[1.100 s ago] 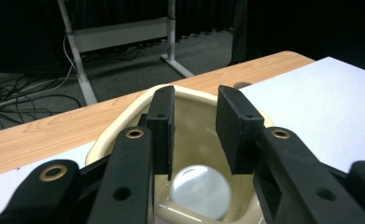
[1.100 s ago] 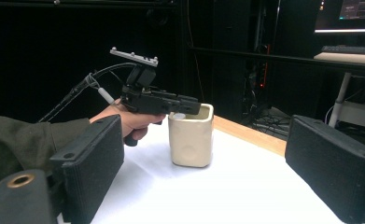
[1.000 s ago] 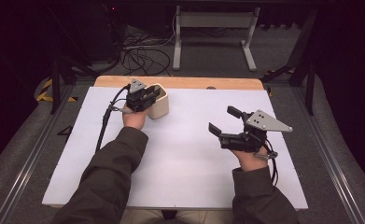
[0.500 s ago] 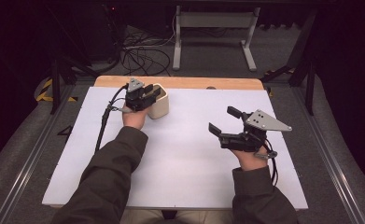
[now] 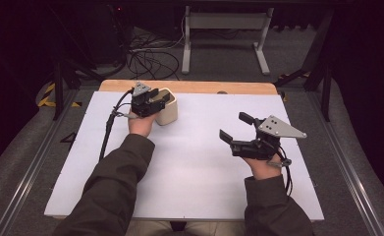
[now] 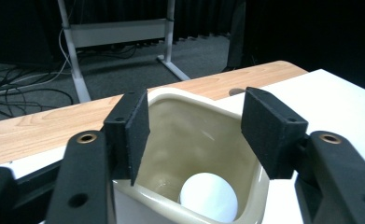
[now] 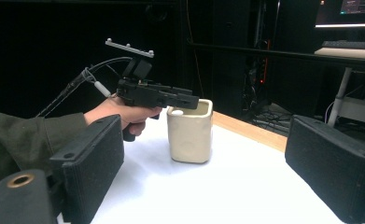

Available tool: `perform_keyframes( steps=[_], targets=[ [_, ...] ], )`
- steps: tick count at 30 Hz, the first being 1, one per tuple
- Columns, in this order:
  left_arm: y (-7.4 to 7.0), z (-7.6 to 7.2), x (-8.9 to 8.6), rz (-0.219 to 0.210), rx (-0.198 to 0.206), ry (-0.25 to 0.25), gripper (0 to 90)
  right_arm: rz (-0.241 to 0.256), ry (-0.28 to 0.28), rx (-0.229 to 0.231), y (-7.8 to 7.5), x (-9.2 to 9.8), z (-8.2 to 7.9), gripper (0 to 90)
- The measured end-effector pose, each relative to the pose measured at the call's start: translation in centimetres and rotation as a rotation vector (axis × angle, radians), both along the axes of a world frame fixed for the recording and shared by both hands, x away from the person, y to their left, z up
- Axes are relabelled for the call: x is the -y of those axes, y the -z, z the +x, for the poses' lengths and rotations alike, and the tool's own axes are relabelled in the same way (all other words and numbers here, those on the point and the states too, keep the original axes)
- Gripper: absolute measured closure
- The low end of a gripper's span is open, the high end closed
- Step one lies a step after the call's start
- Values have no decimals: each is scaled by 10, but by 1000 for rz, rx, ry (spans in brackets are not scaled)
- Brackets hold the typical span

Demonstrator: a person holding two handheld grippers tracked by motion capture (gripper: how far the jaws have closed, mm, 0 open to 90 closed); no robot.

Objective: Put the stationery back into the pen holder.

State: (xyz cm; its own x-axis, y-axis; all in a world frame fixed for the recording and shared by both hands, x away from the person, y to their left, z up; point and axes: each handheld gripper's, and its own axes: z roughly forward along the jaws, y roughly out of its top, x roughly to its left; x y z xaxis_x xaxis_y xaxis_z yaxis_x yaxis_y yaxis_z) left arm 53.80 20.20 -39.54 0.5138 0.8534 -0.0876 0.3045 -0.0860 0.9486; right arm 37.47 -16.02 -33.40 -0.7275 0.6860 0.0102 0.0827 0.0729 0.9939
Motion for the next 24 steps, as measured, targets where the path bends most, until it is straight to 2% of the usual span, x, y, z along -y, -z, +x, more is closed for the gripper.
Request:
perform_keyframes(
  steps=[12, 24],
  targets=[
    [-4, -2, 1, 0, 10, -11, 310, 3, 2, -4, 0, 1, 0, 123],
    [-8, -6, 1, -8, 13, 1, 257, 3, 5, -5, 1, 2, 1, 123]
  ],
)
